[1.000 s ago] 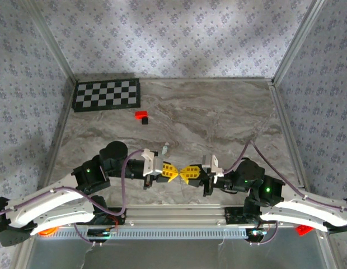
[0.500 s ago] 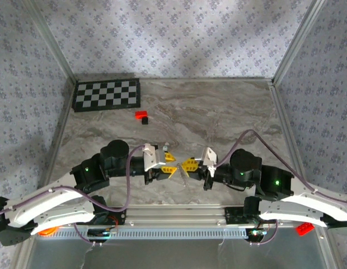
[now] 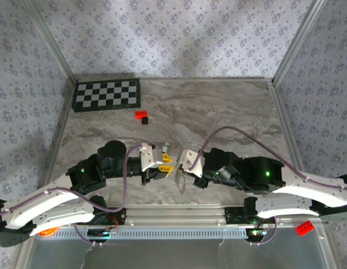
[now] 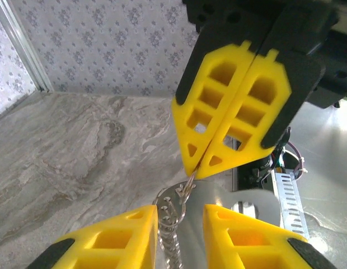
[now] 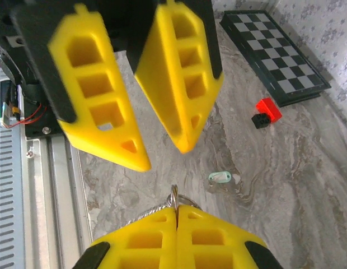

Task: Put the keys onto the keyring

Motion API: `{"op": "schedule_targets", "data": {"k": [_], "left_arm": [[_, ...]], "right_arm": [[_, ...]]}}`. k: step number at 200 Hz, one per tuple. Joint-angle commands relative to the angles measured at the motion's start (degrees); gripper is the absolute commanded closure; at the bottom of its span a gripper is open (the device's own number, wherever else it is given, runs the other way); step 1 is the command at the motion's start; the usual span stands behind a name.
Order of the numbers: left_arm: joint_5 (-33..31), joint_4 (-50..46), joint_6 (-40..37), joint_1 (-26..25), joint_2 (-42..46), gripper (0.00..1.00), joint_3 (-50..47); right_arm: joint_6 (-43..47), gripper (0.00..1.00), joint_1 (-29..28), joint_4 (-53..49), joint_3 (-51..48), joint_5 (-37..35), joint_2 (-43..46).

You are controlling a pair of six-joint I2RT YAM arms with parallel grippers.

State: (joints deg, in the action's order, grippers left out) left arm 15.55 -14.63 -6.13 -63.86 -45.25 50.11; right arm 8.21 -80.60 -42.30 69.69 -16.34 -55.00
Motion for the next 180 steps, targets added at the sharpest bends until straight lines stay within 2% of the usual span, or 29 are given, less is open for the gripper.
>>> {"op": "schedule_targets", "data": {"k": [1, 137, 180], "left_arm": [[-0.32, 0.55, 1.31, 0.13, -1.0, 0.73, 1.74], [4.09, 6.76, 5.32, 0.13, -4.64, 0.78, 1.14], [3.56, 7.1, 5.91, 0.13, -5.0, 0.87, 1.29]], "right_arm": [[3.4, 1.0, -1.28, -0.9, 2.2, -3.99, 0.76], [7.69, 1.0, -5.03, 5.15, -0.87, -7.74, 1.97], [7.79, 1.0, -5.28, 5.92, -3.9, -7.52, 3.57]]}}
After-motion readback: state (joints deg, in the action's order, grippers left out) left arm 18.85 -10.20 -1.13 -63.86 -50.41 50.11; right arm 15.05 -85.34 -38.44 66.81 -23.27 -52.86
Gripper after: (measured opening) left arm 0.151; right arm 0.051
